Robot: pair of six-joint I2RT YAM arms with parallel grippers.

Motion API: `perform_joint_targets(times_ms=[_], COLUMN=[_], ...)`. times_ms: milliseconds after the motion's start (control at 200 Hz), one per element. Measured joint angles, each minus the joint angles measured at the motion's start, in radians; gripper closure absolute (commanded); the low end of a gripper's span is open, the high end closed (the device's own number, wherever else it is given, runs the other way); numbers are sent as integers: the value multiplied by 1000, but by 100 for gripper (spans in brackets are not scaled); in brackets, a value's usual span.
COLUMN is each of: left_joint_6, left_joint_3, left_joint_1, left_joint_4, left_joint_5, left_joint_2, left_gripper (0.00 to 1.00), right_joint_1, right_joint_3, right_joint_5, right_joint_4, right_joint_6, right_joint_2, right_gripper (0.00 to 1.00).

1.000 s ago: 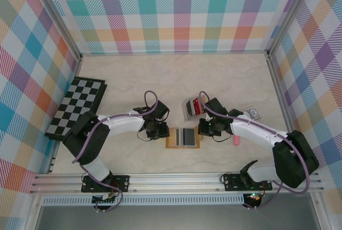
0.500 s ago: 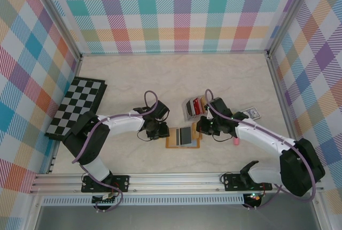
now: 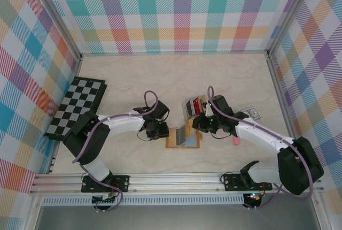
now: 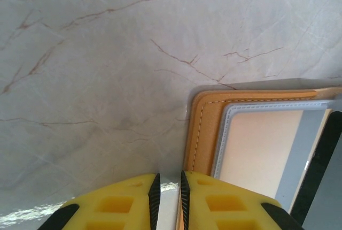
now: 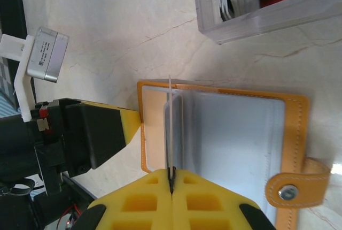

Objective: Put the credit cards into the card holder
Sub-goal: Flip over the card slot in the card holder.

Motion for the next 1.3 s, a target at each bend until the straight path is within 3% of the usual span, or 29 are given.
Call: perform_joint_targets(times_ms=[760, 865, 1150, 1300], left_joint_6=[-20, -35, -61, -58], left_joint_3=[-23, -48, -103, -103], left_joint_1=[-2, -7, -27, -29], left_joint_4=[29, 59, 163, 204], left_joint_5=[-11, -22, -31, -13], left_joint_2=[-23, -41, -85, -84], left_gripper=[82, 78, 57, 56], right_joint_1=[0, 0, 8, 21], right_joint_3=[23, 25, -6, -37], right_joint_5=[-114, -111, -89, -78], right_joint_4=[116, 115, 123, 129], right_joint_6=[37, 37, 36, 35], right_joint_2=[154, 166, 148, 145], right_gripper=[94, 94, 95, 95])
